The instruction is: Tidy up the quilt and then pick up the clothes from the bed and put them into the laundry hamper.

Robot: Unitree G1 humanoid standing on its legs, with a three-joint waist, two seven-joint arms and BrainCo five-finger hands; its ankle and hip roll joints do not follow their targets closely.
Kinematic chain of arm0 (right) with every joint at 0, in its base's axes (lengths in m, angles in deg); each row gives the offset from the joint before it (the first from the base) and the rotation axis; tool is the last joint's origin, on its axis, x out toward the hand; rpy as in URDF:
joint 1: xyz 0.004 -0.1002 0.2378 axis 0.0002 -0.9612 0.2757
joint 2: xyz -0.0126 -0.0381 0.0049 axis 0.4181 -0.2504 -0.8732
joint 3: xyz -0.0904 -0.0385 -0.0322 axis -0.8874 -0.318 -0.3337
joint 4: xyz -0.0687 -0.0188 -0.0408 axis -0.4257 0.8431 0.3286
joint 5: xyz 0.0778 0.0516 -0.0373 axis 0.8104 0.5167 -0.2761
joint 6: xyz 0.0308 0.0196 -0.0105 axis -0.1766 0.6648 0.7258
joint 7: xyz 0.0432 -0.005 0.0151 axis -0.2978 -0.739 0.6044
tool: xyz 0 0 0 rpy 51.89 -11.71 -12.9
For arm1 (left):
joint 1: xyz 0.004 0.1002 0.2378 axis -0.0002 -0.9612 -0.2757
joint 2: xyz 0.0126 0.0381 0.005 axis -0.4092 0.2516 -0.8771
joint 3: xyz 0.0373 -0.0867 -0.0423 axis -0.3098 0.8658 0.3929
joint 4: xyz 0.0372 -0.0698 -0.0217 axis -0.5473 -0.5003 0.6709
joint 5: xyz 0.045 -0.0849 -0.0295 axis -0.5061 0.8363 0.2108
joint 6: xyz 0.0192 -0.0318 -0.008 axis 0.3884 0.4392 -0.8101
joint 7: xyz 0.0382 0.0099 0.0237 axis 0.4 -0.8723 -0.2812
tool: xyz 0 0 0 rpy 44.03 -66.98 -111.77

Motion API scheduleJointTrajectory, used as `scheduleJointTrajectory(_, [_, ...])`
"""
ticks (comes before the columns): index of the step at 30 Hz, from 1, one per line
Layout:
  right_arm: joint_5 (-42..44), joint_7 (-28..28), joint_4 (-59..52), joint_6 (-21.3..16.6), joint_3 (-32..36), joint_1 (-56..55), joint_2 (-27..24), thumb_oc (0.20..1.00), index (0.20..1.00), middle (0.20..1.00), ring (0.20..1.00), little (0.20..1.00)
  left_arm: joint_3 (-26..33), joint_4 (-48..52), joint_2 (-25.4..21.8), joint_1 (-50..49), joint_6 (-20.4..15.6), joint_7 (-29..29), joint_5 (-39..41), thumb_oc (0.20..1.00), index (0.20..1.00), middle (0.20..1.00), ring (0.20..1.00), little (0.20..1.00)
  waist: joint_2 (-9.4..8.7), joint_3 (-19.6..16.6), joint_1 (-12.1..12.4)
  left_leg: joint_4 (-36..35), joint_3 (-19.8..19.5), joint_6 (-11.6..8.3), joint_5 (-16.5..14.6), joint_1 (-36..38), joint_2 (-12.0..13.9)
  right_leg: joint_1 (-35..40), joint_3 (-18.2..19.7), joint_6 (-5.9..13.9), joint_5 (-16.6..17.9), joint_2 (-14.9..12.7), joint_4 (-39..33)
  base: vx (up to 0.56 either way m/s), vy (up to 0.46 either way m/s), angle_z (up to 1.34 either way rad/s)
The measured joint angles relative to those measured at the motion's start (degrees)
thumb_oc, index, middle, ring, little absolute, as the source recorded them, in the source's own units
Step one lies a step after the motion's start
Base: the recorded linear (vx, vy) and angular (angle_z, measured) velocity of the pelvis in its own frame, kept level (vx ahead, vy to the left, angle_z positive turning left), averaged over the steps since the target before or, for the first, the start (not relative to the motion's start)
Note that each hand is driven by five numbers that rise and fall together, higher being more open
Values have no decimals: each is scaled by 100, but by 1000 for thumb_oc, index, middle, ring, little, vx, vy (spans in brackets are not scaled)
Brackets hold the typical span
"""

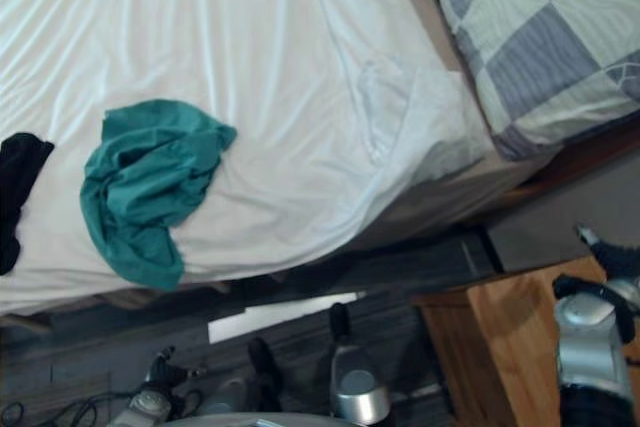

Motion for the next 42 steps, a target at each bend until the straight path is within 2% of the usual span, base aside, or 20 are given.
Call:
scheduleJointTrajectory(2, [-61, 340, 238, -147, -831, 928, -1011, 1000, 1000, 1000, 1000, 1000, -228, 3, -49, 67, -88, 78, 1, 1000, 1000, 1000, 1000, 1000, -3, -13, -15, 1, 18, 18, 60, -172, -9, -187, -15, 47, 61, -18, 2, -113, -35, -7])
scheduleJointTrajectory(6, [-104, 716, 773, -387, -1871, 2561, -1776, 1000, 1000, 1000, 1000, 1000, -330, 42, -108, 179, -248, 98, 9, 1000, 1000, 1000, 1000, 1000, -17, -19, 330, 36, -38, 23, 266, -450, 15, -424, -128, -39, 153, -2, 22, -74, -63, 14])
scheduleJointTrajectory(7, [-108, 862, 1172, -399, -2450, 3250, -2067, 1000, 1000, 1000, 1000, 1000, -393, 43, -179, 224, -268, 94, 10, 1000, 1000, 1000, 1000, 1000, 3, -14, 365, 36, -131, 23, 318, -576, 17, -521, -196, -43, 169, -1, 31, -19, -21, 30])
scheduleJointTrajectory(9, [-104, 944, 1381, -450, -2565, 3673, -2046, 1000, 1000, 1000, 1000, 1000, -391, -8, -259, 283, -259, 87, 22, 1000, 1000, 1000, 1000, 1000, 9, -8, 530, 37, -241, 20, 355, -688, 29, -571, -311, -77, 206, 4, 32, -53, -76, 29])
scheduleJointTrajectory(12, [-35, 1015, 2578, -461, -3535, 5098, -2049, 1000, 1000, 1000, 1000, 1000, -383, -80, -426, 392, -316, 43, 244, 1000, 1000, 1000, 1000, 1000, 89, 68, 770, 38, -322, 25, 426, -1023, 27, -856, -396, -74, 204, -6, 33, -46, -81, 14])
scheduleJointTrajectory(17, [449, 1281, 3739, -510, -4143, 5950, -1749, 1000, 1000, 1000, 1000, 1000, -389, -130, -476, 429, -359, -60, 283, 1000, 1000, 1000, 1000, 1000, 222, 396, 993, 40, -453, 26, 484, -1277, 12, -1056, -506, -111, 254, -20, 35, -62, -43, 14])
scheduleJointTrajectory(18, [657, 1385, 4088, -514, -4166, 6095, -1616, 548, 548, 548, 548, 548, -389, -119, -475, 449, -361, -67, 433, 1000, 1000, 1000, 1000, 1000, 245, 458, 1038, 40, -460, 22, 495, -1390, 9, -1161, -507, -115, 257, -20, 38, -49, -3, 0])
scheduleJointTrajectory(19, [734, 1432, 4252, -513, -4166, 6118, -1576, 438, 438, 438, 438, 438, -389, -125, -474, 483, -362, -68, 464, 1000, 1000, 1000, 1000, 1000, 253, 516, 1066, 40, -465, 24, 497, -1420, 9, -1189, -511, -116, 258, -20, 38, -34, 6, 6])
scheduleJointTrajectory(20, [1015, 1543, 4651, -511, -4156, 6180, -1427, 200, 200, 200, 200, 200, -380, -137, -475, 544, -357, -71, 467, 1000, 1000, 1000, 1000, 1000, 262, 649, 1083, 40, -482, 24, 510, -1434, 4, -1191, -540, -127, 268, -28, 41, -20, 13, 7])
scheduleJointTrajectory(26, [1377, 1850, 4889, -449, -3672, 5767, -1108, 200, 200, 200, 200, 200, -377, -121, -461, 653, -358, -66, 467, 1000, 1000, 1000, 1000, 1000, 255, 731, 1061, 39, -488, 24, 507, -1154, -47, -867, -588, -127, 268, -93, 41, 4, 39, 9])
scheduleJointTrajectory(29, [1495, 1855, 4182, -507, -2917, 4637, -1047, 200, 200, 200, 200, 200, -367, -110, -464, 713, -357, -54, 467, 1000, 1000, 1000, 1000, 1000, 216, 741, 1053, 37, -557, 22, 502, -803, -29, -455, -648, -126, 266, -90, 39, 70, 57, 17])
scheduleJointTrajectory(31, [1587, 1831, 3296, -524, -1983, 3548, -884, 200, 200, 200, 200, 200, -289, -55, -447, 739, -308, -33, 465, 1000, 1000, 1000, 1000, 1000, 188, 743, 1033, 36, -561, 34, 407, -660, -12, -324, -639, -124, 263, -60, 39, 83, 60, 3])
scheduleJointTrajectory(32, [1588, 1819, 2534, -655, -1441, 2707, -554, 586, 586, 586, 586, 586, -213, -9, -453, 700, -264, -22, 465, 1000, 1000, 1000, 1000, 1000, 127, 729, 1023, 33, -570, 34, 407, -527, -1, -177, -648, -124, 264, -59, 39, 47, 43, 0])
scheduleJointTrajectory(33, [1586, 1837, 2463, -661, -1458, 2505, -430, 950, 950, 950, 950, 950, -187, -4, -459, 657, -238, -12, 464, 1000, 1000, 1000, 1000, 1000, 68, 707, 949, 33, -565, 25, 400, -443, -1, -120, -632, -124, 263, -58, 38, 81, 68, -8])
scheduleJointTrajectory(34, [1582, 1839, 2373, -616, -1428, 2236, -348, 1000, 1000, 1000, 1000, 1000, -131, 1, -448, 627, -209, 14, 459, 1000, 1000, 1000, 1000, 1000, 43, 707, 891, 15, -553, 22, 352, -346, 4, -27, -619, -117, 256, -57, 37, 81, 51, -13])
scheduleJointTrajectory(36, [1558, 1822, 1951, -640, -724, 1252, 5, 1000, 1000, 1000, 1000, 1000, 75, 56, -439, 606, -178, 67, 440, 1000, 1000, 1000, 1000, 1000, -12, 657, 751, 0, -482, -65, 214, -189, 32, 98, -523, -124, 48, -19, 35, 92, 65, -20])
scheduleJointTrajectory(38, [1556, 1797, 1825, -613, -507, 861, 298, 1000, 1000, 1000, 1000, 1000, 199, 44, -442, 514, -166, 73, 438, 1000, 1000, 1000, 1000, 1000, -98, 566, 654, -3, -458, -59, 208, -128, 46, 147, -493, -123, 45, -8, 34, 62, 71, -19])
scheduleJointTrajectory(39, [1545, 1799, 1912, -577, -532, 337, 533, 1000, 1000, 1000, 1000, 1000, 186, -40, -427, 387, -104, 87, 421, 1000, 1000, 1000, 1000, 1000, -168, 246, 430, -4, -421, -88, 139, -131, 76, 105, -423, -143, -12, 28, 31, 105, 110, -19])
scheduleJointTrajectory(40, [1524, 1782, 1932, -580, -423, 89, 672, 1000, 1000, 1000, 1000, 1000, 202, -73, -395, 386, -83, 97, 401, 1000, 1000, 1000, 1000, 1000, -222, 148, 321, -4, -393, -66, 123, -112, 67, 110, -404, -143, -11, 19, 30, 86, 82, -20])
scheduleJointTrajectory(42, [1530, 1569, 2006, -446, -163, -511, 1212, 1000, 1000, 1000, 1000, 1000, 240, -204, -327, 202, -44, 117, 364, 1000, 1000, 1000, 1000, 1000, -362, -320, 241, -5, -239, -41, 62, -19, 75, 121, -283, -110, -30, 17, 2, 85, 92, -31])
